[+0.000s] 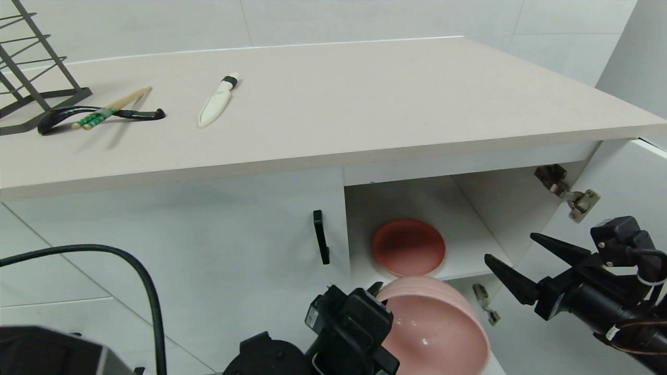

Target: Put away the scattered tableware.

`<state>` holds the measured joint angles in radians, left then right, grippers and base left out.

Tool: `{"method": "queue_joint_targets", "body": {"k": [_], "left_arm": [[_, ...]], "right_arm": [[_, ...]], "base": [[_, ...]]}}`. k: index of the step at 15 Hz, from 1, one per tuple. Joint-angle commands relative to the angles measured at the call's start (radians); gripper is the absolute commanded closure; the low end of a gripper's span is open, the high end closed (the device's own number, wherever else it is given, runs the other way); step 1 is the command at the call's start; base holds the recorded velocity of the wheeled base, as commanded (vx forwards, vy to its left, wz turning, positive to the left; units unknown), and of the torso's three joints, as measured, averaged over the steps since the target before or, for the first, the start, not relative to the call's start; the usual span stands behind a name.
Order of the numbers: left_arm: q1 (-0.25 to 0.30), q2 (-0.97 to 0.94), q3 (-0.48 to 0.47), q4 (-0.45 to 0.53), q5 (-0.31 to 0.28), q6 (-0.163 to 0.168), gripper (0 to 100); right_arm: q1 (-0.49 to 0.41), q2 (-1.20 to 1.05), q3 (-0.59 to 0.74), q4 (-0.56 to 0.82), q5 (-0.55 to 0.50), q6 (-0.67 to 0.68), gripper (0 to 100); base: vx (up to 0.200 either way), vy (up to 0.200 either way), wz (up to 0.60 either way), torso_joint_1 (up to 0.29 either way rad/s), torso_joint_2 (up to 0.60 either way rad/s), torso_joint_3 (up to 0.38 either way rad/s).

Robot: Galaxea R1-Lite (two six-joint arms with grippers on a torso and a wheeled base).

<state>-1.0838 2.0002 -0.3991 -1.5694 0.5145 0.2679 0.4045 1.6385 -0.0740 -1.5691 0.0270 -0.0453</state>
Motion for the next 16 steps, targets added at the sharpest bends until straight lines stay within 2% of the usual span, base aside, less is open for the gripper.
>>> {"method": "queue_joint_targets", "body": {"k": [1,4,8,12,13,16], "left_arm": [[0.025,0.091,-0.109,-0.001,0.018,-0.002,100],[0.047,0.189,-0.276,-0.001,0.139,-0.004,100],[0.053,0.284,-0.414,-0.001,0.187,0.011,100],[0.079,0.328,-0.535,-0.001,0.237,0.005,100],[0.081,0.344,-0.593,-0.001,0.249,0.005,100],[0.070,0.345,-0.613,-0.001,0.249,0.001,100]], "right_arm": [[0.011,-0.045,0.003,-0.002,0.001,-0.007,0],[0.010,-0.069,-0.006,-0.002,-0.001,-0.002,0],[0.010,-0.085,-0.010,-0.002,0.001,-0.004,0],[0.010,-0.105,-0.012,-0.002,0.001,-0.002,0],[0.010,-0.091,-0.006,-0.002,0.001,-0.001,0],[-0.016,-0.029,-0.003,-0.002,0.001,0.001,0]], "base": [[0.000,0.000,0.00,0.000,0.00,0.000],[0.000,0.000,0.00,0.000,0.00,0.000],[0.000,0.000,0.00,0.000,0.00,0.000],[0.000,0.000,0.00,0.000,0.00,0.000],[0.000,0.000,0.00,0.000,0.00,0.000],[0.000,0.000,0.00,0.000,0.00,0.000]]}}
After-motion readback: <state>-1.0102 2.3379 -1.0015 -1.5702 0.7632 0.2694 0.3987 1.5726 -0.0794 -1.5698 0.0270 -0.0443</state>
